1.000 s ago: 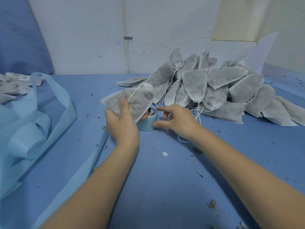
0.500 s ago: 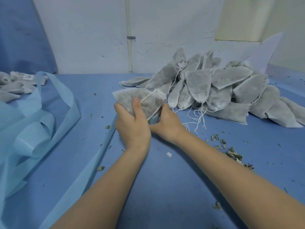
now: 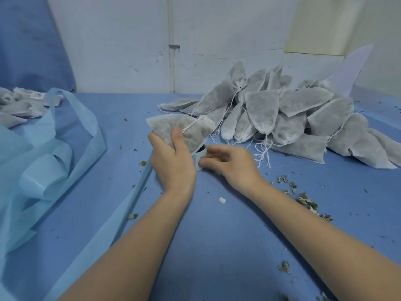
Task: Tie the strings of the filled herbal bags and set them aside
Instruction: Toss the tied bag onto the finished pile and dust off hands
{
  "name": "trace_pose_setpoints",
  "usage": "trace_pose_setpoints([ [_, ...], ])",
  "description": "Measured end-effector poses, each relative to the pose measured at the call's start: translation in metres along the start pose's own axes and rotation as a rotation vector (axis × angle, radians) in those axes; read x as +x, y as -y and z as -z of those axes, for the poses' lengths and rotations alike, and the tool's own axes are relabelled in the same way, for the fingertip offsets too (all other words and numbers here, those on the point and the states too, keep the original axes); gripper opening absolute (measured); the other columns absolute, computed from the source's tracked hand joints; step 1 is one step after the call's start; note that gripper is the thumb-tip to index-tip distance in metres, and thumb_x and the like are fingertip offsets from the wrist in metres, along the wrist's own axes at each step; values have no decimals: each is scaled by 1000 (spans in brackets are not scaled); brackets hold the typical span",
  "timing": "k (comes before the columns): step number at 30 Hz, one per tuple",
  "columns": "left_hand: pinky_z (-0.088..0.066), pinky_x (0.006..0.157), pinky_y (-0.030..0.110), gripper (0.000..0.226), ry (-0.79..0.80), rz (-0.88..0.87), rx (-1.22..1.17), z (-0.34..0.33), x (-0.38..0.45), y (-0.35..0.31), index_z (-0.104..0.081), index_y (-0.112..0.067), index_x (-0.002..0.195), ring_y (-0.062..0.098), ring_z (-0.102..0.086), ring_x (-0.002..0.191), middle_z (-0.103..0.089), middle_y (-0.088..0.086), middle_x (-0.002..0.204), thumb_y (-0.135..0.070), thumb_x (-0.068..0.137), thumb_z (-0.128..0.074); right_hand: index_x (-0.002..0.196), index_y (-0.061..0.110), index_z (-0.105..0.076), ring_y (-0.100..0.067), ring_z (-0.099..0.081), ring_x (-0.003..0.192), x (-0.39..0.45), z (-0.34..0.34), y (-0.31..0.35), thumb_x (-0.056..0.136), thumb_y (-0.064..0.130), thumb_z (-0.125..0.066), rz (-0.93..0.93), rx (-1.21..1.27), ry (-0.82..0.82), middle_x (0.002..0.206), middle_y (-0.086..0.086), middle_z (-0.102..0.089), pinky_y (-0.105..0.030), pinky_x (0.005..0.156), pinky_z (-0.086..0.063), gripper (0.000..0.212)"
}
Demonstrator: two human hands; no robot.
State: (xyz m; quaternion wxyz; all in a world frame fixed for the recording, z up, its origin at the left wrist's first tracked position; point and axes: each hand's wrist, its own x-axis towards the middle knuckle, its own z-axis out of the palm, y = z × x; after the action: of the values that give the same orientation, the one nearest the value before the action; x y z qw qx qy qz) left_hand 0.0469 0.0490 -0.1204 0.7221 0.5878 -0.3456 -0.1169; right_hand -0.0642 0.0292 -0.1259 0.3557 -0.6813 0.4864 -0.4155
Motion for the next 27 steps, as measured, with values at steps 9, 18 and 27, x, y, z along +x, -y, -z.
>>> trace_pose_setpoints([
  [9, -20, 55, 25, 29, -6, 56, 30, -1, 1, 0, -35, -8, 91, 22, -41, 74, -43, -7, 69, -34, 97, -47, 87, 11, -76, 2, -63, 65, -1, -7, -3, 72, 12, -81, 11, -24, -138, 77, 3, -73, -11, 68, -48, 15],
  [18, -20, 55, 24, 27, 23, 12, 41, -1, -11, -2, -36, -10, 92, 21, -43, 75, -42, -14, 69, -34, 97, -46, 98, 13, -69, -5, -63, 76, 5, -2, -3, 76, 8, -78, 32, 49, -177, 89, 5, -69, -7, 75, -46, 24],
  [27, -29, 61, 15, 23, -39, 129, -76, 1, 3, 3, -44, -11, 93, 14, -46, 75, -47, -17, 74, -33, 96, -51, 86, 21, -70, 1, -67, 71, 5, 3, -4, 65, 4, -85, 58, 140, -54, 78, 8, -71, -11, 73, -51, 31],
])
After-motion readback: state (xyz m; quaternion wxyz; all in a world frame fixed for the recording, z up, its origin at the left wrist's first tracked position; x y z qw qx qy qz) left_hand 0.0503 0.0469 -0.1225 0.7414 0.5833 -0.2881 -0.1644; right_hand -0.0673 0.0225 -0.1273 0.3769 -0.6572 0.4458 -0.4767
